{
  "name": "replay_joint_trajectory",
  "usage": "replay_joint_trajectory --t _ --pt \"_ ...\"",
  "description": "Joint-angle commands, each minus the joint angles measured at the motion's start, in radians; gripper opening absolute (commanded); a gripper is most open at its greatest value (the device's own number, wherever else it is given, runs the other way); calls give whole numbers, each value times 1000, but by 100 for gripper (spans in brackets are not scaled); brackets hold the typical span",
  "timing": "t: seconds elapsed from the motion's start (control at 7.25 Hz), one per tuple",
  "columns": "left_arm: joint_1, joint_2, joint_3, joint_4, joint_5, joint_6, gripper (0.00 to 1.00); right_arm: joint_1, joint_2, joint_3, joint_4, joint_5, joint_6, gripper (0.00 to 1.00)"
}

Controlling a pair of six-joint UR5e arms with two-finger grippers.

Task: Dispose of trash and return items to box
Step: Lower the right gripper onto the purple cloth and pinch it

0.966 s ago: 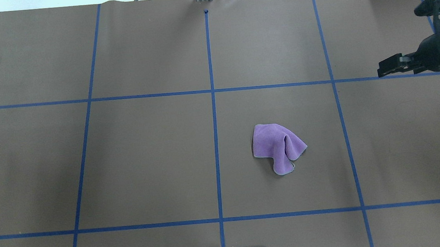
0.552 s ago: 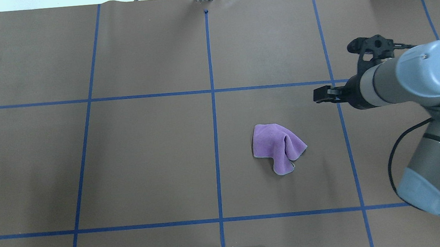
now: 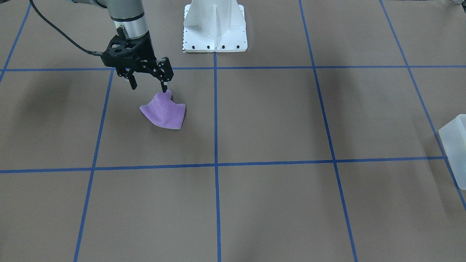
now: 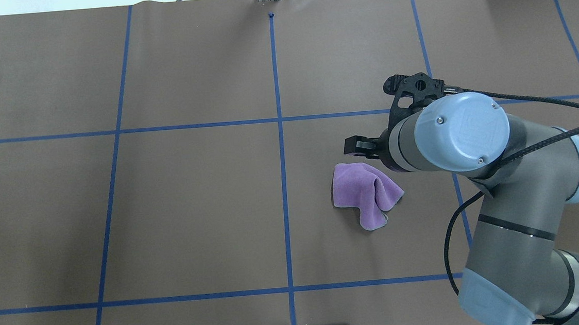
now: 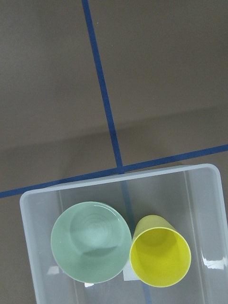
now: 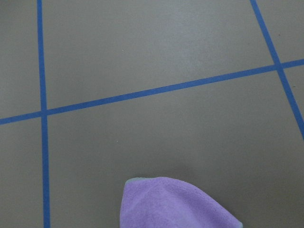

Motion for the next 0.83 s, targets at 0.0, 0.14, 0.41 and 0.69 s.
replay_joint_trajectory --t 0.0,0.14,0.41,0.69 --pt "-2 24 5 -1 0 4 99 -79 11 -18 -9 -102 9 95" --pt "-1 24 14 -1 0 2 99 -112 5 -44 -9 -132 7 89" --pt "-1 24 42 -2 0 5 99 -145 -1 -87 -6 -160 4 62" --pt "-1 24 43 -2 0 5 99 -128 -1 -90 -6 -168 -25 48"
